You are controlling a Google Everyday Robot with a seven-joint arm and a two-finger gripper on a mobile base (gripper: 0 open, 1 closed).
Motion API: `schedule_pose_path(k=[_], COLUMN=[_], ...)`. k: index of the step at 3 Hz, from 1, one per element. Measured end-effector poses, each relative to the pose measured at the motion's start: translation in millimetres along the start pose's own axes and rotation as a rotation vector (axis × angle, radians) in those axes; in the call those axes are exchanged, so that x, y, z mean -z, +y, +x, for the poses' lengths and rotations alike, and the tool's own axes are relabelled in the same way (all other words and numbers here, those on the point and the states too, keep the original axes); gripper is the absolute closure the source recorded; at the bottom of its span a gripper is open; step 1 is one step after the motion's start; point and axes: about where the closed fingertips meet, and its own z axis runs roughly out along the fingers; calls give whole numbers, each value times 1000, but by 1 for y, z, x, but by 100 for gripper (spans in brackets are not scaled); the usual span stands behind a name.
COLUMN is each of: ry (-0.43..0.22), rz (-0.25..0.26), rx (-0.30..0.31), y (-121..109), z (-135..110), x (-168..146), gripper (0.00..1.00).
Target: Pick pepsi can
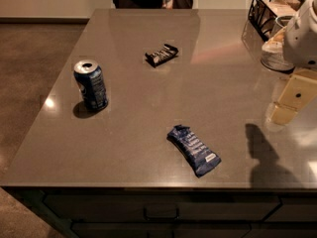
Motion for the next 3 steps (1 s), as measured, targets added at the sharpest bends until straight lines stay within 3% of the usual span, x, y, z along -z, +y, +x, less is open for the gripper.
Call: schedule_pose_path(k=[1,2,3], ry=[0,-72,-161], rz=[0,-9,-19], rx=[0,34,83], y=[0,-6,-10], z=[0,-24,-73], x=[0,-1,-7], gripper=[0,0,0])
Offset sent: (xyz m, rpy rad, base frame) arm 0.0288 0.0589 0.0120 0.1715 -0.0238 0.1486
